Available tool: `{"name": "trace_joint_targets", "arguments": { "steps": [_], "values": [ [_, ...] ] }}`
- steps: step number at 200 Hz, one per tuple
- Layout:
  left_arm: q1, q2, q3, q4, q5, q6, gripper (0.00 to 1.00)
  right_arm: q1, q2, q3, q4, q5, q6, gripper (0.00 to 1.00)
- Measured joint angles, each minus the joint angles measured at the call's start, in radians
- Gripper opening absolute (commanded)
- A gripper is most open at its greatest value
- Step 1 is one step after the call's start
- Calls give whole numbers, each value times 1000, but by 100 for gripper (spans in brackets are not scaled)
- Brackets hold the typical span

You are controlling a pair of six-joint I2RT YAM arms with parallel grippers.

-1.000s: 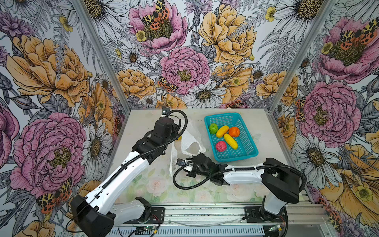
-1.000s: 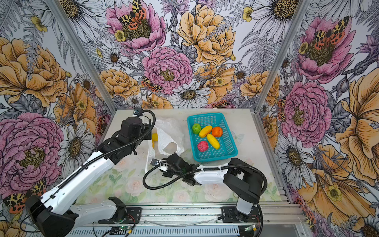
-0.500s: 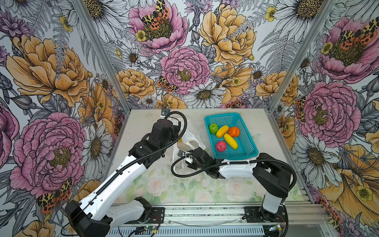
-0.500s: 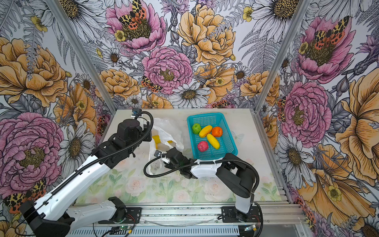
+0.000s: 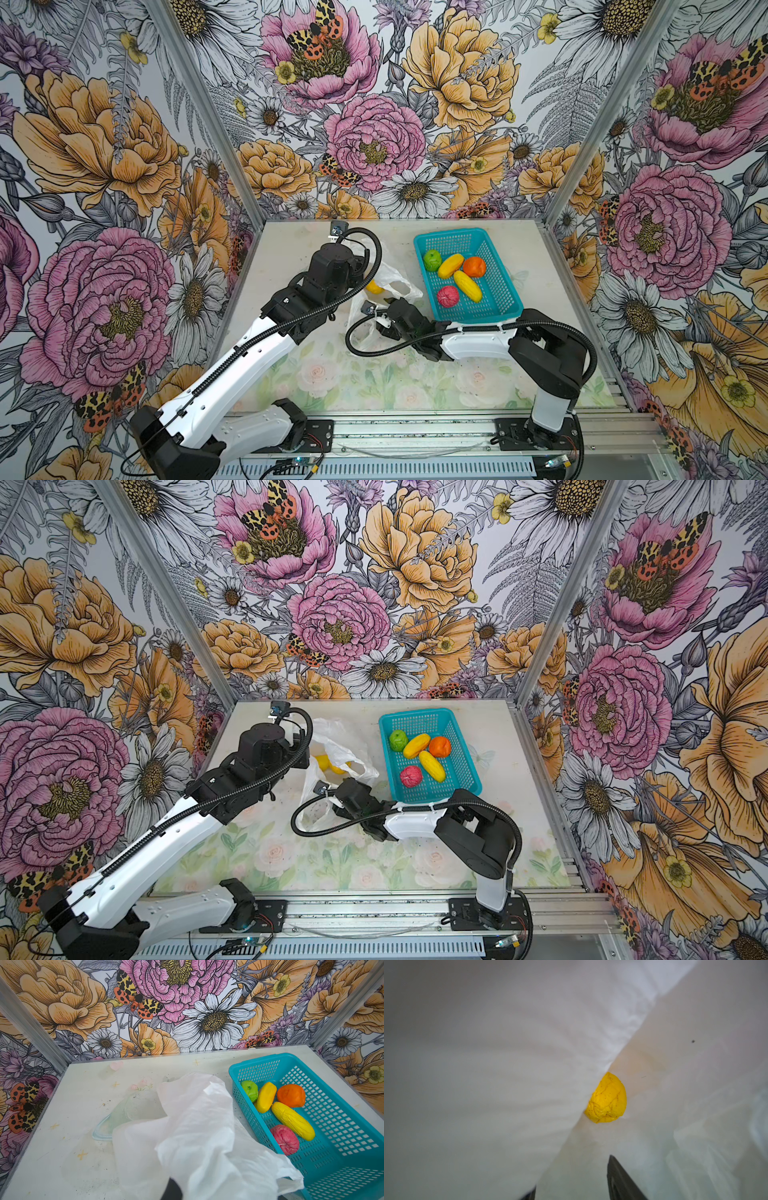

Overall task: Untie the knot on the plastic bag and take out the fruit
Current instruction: 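Lower the right gripper into the bag and grasp a round yellow fruit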

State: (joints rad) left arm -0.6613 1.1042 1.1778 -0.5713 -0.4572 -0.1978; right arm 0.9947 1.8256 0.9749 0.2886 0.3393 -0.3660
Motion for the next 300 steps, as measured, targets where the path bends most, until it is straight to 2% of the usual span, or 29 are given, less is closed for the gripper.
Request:
{"name": "trace_joint_targets", "arguments": {
  "steps": [34,53,86,143,200,263,273,300],
  "values": [
    [-26,3,0,-1,-6,15,0,-19,0,0,31,9,23,58],
    [-46,-5,0,-1,-6,19,0,-29,22,25,39,24,52,69],
    [-66,-40,-2,0,-6,23,0,-39,141,143,45,79,145,88],
    [-140,-52,-5,0,-7,45,0,-41,330,387,-88,193,292,90],
    [-148,-60,-15,4,-98,50,0,-42,316,362,-161,169,301,96],
    [-142,-33,-15,14,-150,51,0,-96,300,353,-280,38,290,94],
    [-138,-34,-15,14,-152,51,0,-104,300,361,-295,19,286,87],
    [-128,-34,-15,14,-157,51,0,-116,299,365,-320,-19,277,62]
  ]
}}
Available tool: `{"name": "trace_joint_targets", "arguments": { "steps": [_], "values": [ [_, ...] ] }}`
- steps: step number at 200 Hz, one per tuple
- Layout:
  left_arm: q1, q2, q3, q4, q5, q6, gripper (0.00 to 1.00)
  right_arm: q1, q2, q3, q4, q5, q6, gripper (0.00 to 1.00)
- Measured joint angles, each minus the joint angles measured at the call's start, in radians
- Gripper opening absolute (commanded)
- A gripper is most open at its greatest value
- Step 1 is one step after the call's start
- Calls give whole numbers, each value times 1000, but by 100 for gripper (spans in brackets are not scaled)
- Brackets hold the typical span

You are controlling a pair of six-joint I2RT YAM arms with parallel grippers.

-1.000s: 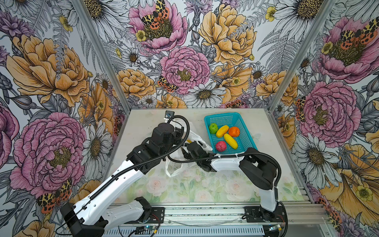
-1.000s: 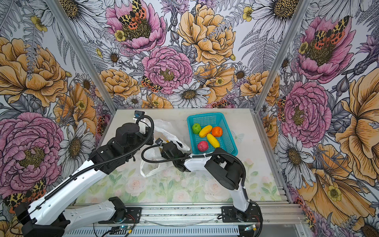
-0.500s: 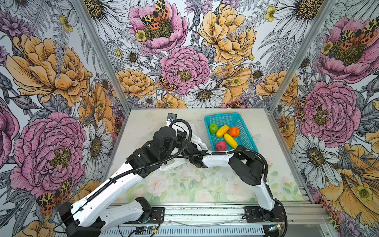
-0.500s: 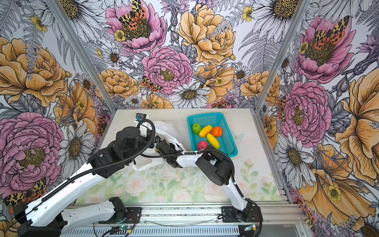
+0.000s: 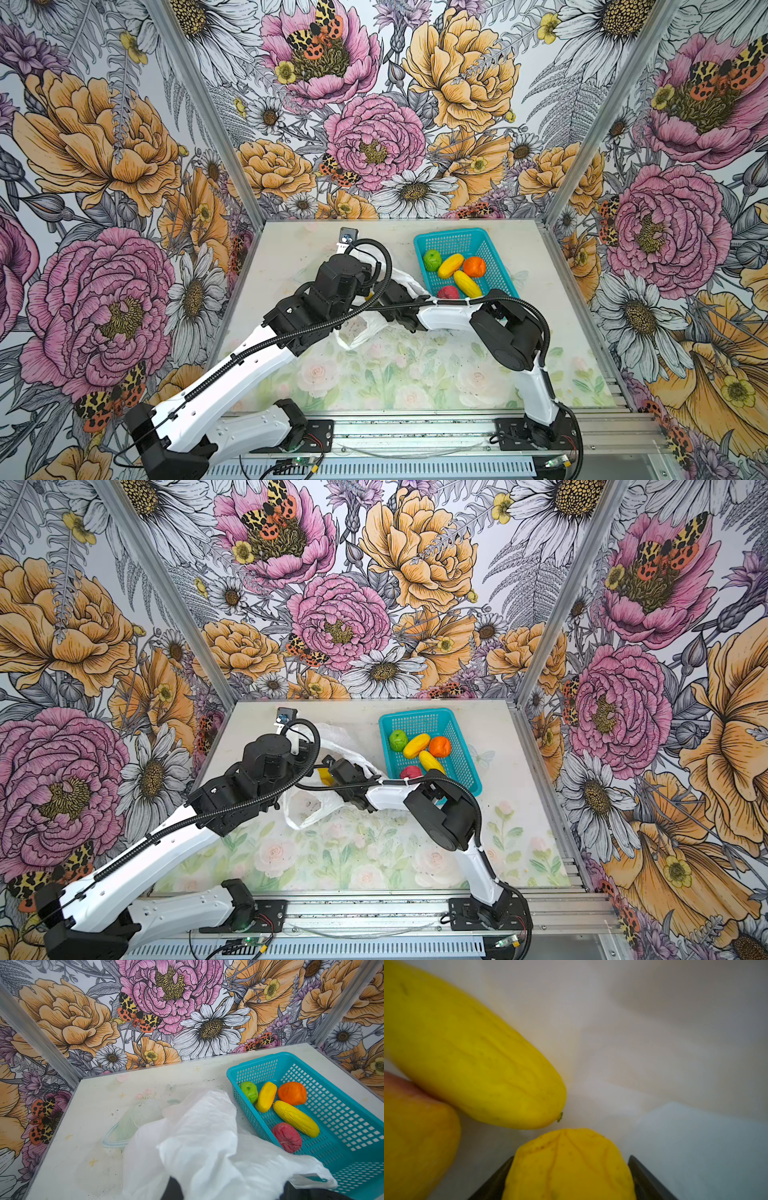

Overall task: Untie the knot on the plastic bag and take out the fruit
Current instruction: 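Lower the right gripper into the bag and grasp a round yellow fruit, then lift the round yellow fruit out of the bag toward the teal basket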

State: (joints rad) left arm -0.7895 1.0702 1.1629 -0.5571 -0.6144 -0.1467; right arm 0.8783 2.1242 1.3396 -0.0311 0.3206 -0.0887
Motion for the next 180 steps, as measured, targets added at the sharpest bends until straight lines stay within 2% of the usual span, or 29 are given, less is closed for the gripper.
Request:
{"name": "trace_joint_targets", "arguments": {
  "steps": [16,50,84,120,180],
  "values": [
    [0,0,0,0,0,0,0,0,-10,-3,-7,-19,0,54],
    [6,-2,0,9,0,-2,0,3,-112,-99,32,-62,2,48],
    [22,37,0,24,0,-7,0,6,-266,-248,143,-91,3,41],
    [22,102,0,23,1,-6,0,12,-409,-370,260,-153,6,38],
    [47,105,0,23,1,-6,0,53,-599,-521,384,-246,16,35]
  ]
}}
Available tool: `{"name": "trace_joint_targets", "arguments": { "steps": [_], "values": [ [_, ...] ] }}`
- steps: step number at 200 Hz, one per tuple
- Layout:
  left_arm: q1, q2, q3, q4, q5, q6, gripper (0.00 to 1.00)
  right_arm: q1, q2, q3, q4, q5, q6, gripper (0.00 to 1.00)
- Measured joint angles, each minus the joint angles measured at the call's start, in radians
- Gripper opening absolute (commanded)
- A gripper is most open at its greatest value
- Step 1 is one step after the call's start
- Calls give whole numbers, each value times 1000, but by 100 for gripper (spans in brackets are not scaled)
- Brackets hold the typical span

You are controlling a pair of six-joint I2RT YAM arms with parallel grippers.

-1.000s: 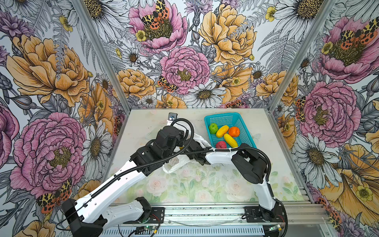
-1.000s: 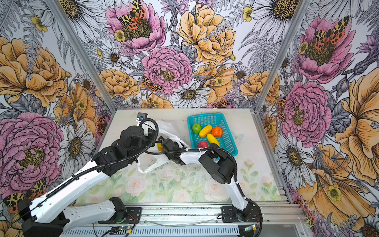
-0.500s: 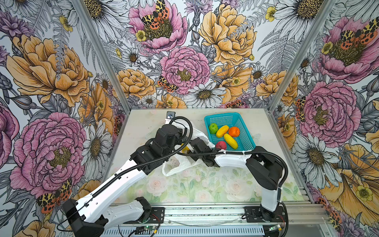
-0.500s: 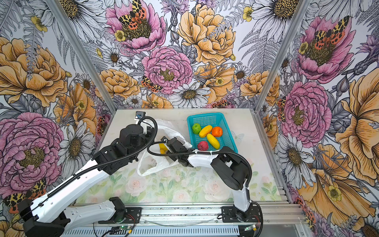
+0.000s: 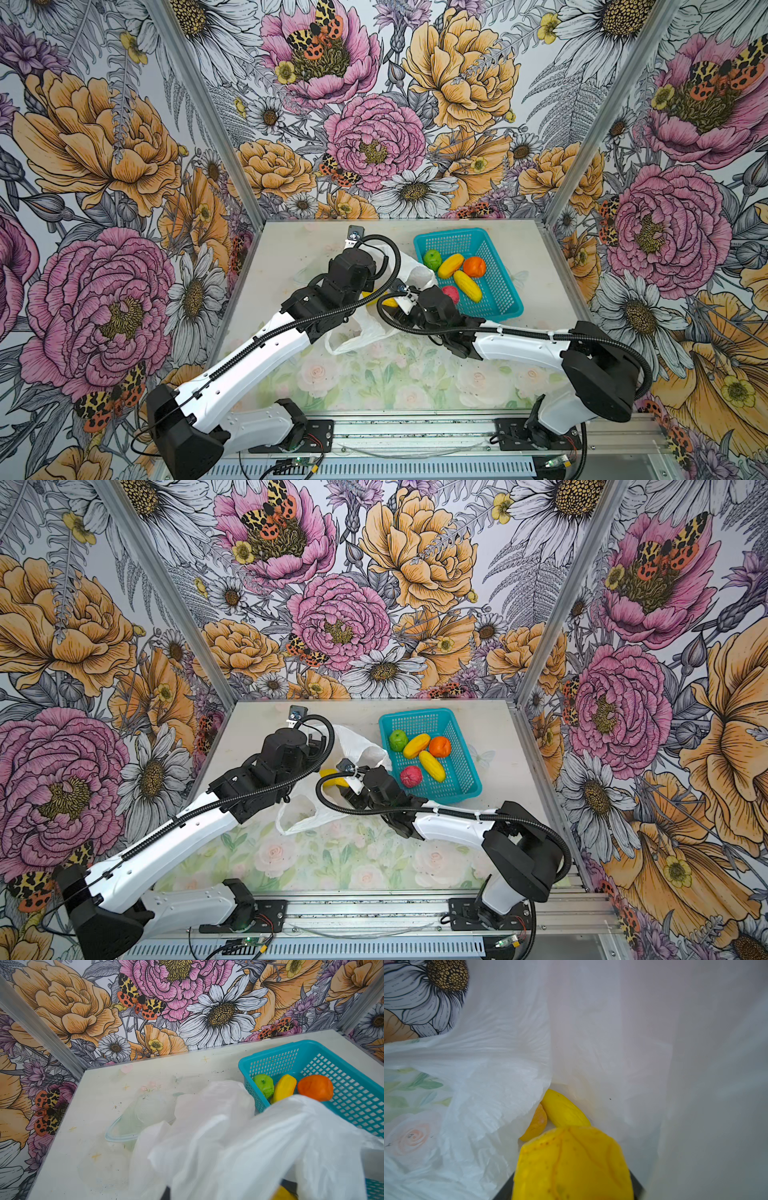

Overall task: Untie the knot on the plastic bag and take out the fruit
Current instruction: 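Lift the round yellow fruit out of the bag toward the teal basket, then lower the round yellow fruit into the teal basket and open the right gripper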

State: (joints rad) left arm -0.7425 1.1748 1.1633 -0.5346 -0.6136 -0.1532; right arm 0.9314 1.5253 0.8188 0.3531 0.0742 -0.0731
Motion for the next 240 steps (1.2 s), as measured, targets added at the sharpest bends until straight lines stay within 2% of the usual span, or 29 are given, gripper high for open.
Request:
{"name": "trace_joint_targets", "arguments": {
  "steps": [39,68,95,139,177,205,240],
  "values": [
    [6,-2,0,0,0,0,0,31,-183,-144,105,11,-14,31],
    [26,-8,0,0,1,-4,0,3,-315,-269,238,95,-12,29],
    [37,-8,0,-1,8,-5,0,-51,-365,-377,379,209,21,27],
    [39,-8,0,-1,24,-5,0,-211,-367,-426,446,338,150,21],
    [40,-10,0,-1,27,-8,0,-351,-356,-415,372,430,301,20],
    [40,-10,0,-1,31,-8,0,-465,-280,-365,293,418,406,17],
    [41,-16,0,-1,31,-8,0,-575,-124,-293,245,325,521,17]
  ]
}}
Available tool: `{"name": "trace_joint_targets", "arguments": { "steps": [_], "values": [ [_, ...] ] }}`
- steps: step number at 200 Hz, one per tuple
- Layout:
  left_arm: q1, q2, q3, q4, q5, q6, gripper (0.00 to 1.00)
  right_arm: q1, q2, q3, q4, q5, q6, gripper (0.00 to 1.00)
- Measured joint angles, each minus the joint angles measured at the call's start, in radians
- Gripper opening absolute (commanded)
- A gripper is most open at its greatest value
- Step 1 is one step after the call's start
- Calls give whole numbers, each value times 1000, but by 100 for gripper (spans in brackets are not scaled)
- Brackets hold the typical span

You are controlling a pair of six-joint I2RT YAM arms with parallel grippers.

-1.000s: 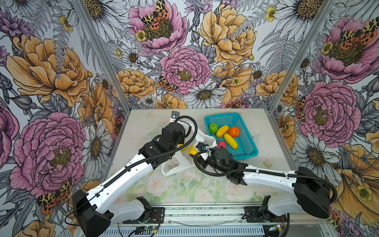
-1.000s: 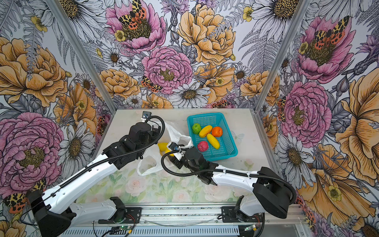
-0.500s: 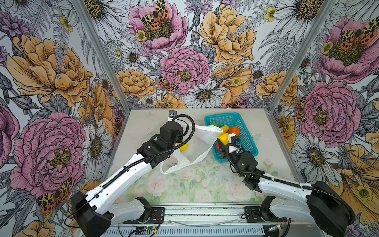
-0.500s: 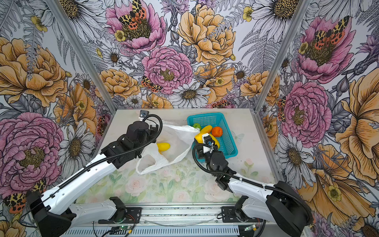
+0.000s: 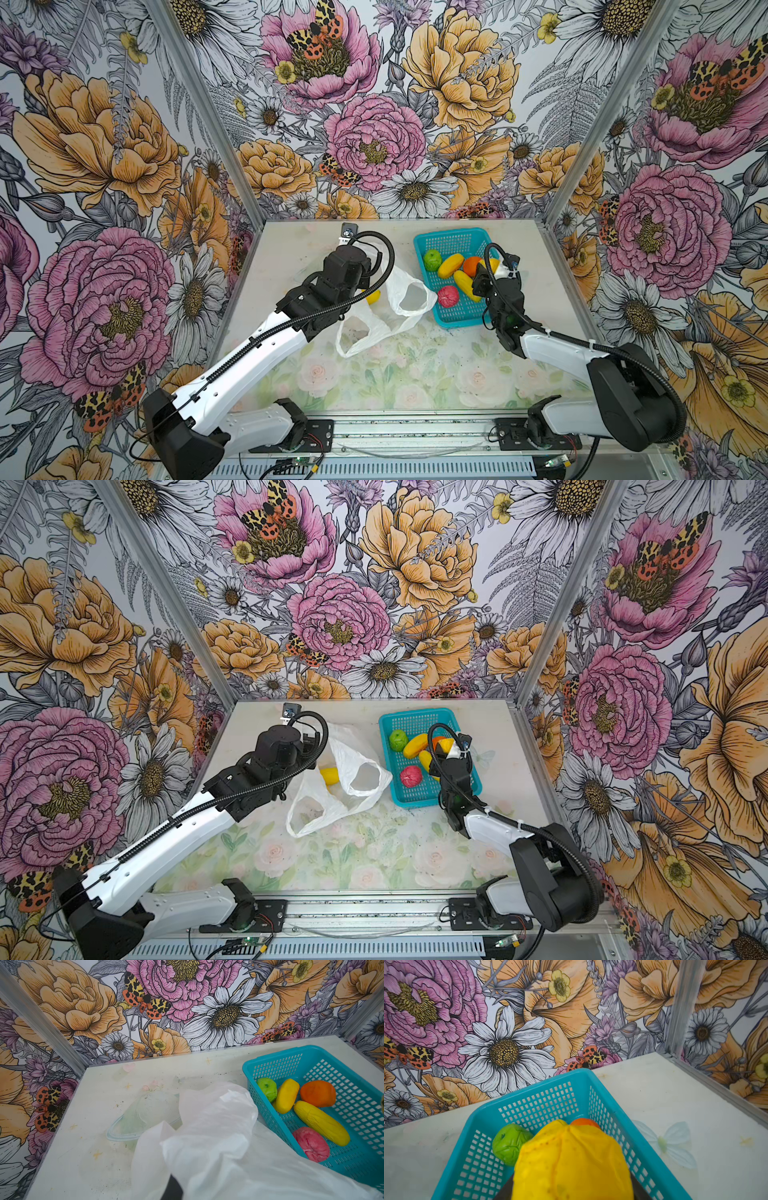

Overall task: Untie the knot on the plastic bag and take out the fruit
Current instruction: 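Lower the round yellow fruit into the teal basket and open the right gripper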

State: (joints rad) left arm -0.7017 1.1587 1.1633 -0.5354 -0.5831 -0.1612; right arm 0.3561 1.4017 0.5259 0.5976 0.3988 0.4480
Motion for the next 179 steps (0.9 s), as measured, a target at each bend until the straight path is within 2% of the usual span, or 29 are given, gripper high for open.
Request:
{"name": "trace_joint_targets", "arguments": {
  "steps": [22,45,73,90,103,121,154,179],
  "values": [
    [0,-5,0,0,0,0,0,-48,117,44,-14,-77,61,18],
    [0,-5,0,0,0,0,0,-76,198,58,-10,-133,103,34],
    [0,-5,0,0,0,0,0,-83,237,58,7,-155,131,44],
    [0,-5,0,0,0,0,0,-83,242,58,26,-162,139,54],
    [2,-5,0,0,0,0,0,-83,243,58,36,-165,146,69],
    [5,-5,0,0,1,0,0,-83,243,58,45,-169,153,78],
    [6,-5,0,0,4,0,0,-88,242,47,81,-169,161,82],
    [6,-5,0,0,7,0,0,-88,219,20,92,-168,160,78]
  ]
}}
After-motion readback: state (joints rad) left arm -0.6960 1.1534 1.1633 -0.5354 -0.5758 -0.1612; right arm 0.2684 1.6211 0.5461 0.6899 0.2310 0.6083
